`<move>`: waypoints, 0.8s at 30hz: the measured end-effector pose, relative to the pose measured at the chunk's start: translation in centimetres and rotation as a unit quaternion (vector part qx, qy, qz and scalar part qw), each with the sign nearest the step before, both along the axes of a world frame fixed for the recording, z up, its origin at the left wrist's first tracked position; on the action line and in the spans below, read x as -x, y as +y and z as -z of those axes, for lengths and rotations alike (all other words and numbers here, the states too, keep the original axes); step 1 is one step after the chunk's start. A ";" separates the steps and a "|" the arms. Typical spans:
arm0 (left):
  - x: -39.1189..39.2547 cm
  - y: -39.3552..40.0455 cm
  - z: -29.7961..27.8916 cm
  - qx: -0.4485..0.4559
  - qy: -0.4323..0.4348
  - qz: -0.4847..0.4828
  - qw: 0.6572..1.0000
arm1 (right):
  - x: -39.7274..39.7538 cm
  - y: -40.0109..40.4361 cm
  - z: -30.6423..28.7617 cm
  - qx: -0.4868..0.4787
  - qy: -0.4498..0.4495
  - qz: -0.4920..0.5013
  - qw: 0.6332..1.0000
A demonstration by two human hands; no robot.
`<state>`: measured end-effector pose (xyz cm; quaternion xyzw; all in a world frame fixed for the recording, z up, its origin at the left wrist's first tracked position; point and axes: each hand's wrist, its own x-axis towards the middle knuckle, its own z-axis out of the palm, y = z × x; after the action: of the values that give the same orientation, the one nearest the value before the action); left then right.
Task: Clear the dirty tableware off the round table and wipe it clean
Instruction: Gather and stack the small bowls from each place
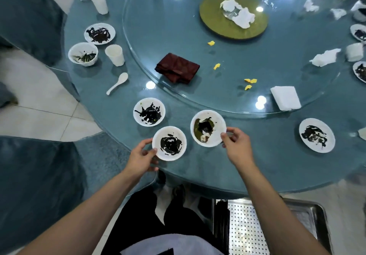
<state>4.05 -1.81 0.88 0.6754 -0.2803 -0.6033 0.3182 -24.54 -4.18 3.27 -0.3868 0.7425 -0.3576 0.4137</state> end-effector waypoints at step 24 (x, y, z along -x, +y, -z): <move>-0.7 0.6 0.5 -0.024 0.028 -0.008 0.999 | -16.1 -14.5 2.9 -0.078 0.209 -0.304 0.926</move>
<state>4.71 -1.20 0.35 0.6683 -0.2511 -0.6257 0.3144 -8.49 -18.70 0.32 -0.6262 0.6846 -0.0670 0.3669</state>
